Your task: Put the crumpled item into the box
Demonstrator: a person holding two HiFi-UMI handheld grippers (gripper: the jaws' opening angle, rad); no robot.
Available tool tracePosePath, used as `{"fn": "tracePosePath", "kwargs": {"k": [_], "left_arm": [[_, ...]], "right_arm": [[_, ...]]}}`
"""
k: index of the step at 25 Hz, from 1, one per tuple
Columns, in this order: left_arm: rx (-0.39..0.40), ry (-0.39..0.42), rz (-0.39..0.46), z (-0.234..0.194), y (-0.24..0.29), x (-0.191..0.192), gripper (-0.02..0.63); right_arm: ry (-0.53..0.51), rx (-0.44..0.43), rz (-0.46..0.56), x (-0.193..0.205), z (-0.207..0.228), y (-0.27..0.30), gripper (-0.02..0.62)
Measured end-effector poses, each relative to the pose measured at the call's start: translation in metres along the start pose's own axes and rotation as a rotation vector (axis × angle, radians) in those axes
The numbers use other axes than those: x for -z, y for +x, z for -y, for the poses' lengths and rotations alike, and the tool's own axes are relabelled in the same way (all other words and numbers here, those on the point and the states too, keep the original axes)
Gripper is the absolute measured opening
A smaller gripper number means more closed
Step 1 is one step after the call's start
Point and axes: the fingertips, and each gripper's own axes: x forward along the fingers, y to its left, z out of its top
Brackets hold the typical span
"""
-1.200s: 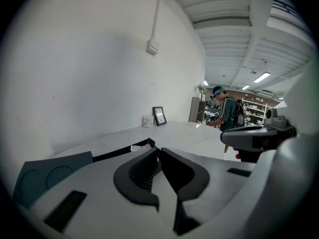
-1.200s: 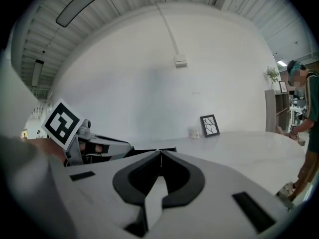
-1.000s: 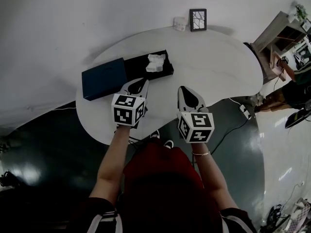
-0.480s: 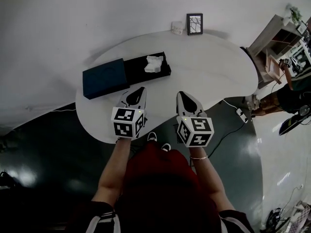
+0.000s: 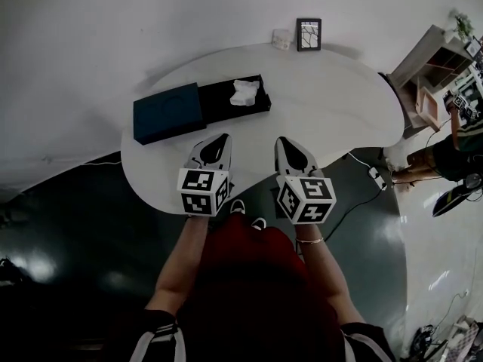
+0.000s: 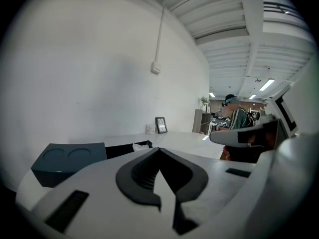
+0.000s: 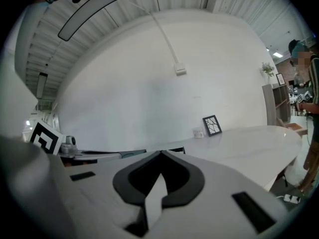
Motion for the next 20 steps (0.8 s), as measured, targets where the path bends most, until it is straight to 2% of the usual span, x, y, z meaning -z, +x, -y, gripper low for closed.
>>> {"fn": "tracePosePath", "kwargs": {"k": [14,20], "left_arm": [[0.003,-0.014,0.004,0.002,0.001,0.001,0.023],[-0.008,-0.02,-0.005,-0.017,-0.002,0.006,0.023]], "right_arm": [[0.001,-0.025,-0.018,0.006,0.0,0.001,0.014],[-0.003,-0.051,-0.02,0.01,-0.015,0.016,0.014]]}}
